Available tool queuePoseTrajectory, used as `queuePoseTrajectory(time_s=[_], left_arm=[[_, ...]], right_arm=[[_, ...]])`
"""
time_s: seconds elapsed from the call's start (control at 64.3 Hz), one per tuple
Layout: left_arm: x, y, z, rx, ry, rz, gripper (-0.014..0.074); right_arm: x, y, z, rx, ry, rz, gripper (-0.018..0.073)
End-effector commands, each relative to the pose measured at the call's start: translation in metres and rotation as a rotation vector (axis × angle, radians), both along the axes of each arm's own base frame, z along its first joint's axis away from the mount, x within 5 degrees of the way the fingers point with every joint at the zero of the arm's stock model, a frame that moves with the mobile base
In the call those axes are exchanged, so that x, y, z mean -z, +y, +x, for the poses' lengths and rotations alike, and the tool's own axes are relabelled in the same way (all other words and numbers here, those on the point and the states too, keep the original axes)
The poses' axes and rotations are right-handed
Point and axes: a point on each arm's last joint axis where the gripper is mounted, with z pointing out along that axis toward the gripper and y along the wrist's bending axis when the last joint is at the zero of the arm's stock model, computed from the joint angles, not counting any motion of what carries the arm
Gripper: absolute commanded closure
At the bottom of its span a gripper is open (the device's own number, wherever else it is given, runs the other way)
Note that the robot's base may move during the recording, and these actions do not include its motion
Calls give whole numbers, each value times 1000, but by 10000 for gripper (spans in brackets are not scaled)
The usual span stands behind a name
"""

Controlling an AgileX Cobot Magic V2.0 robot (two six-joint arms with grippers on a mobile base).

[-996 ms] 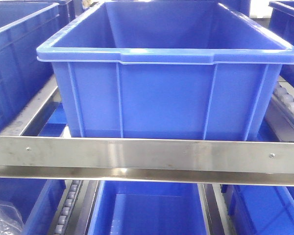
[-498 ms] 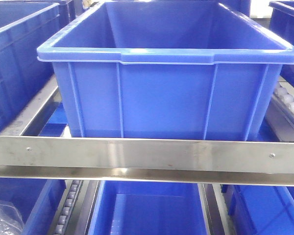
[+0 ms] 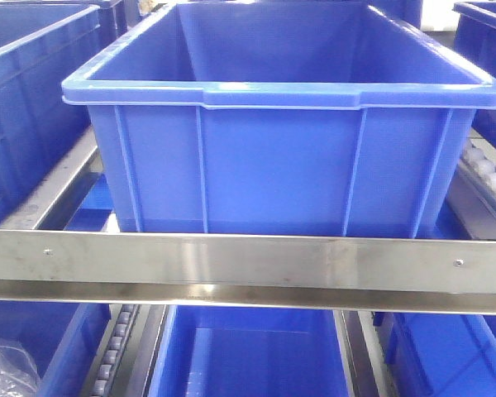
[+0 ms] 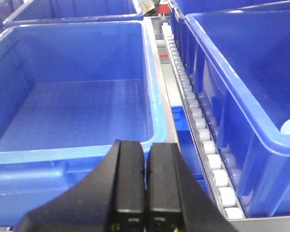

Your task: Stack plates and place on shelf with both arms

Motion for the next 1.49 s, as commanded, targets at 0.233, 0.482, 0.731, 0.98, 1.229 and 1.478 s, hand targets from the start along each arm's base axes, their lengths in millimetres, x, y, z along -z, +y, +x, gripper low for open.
queuePoseTrajectory(time_s=[0.233,0.482,0.731,0.98,1.229,1.478], left_arm=[[-17,1,2,-15,-105,-21,514],[-17,1,2,-15,-105,-21,514],[-17,1,2,-15,-105,-21,514],[-17,1,2,-15,-105,-21,514],[-17,1,2,-15,-105,-21,514],[-12,3,-5,-24,-129,-24,514]], right_arm=[[-3,-1,-2,14,-46,-15,504],[-3,-1,-2,13,-51,-20,504],[-4,-1,-2,12,-56,4,504],[-3,-1,-2,12,-42,4,504],[-3,-1,-2,12,-42,4,504],[-3,-1,-2,12,-42,4,504]])
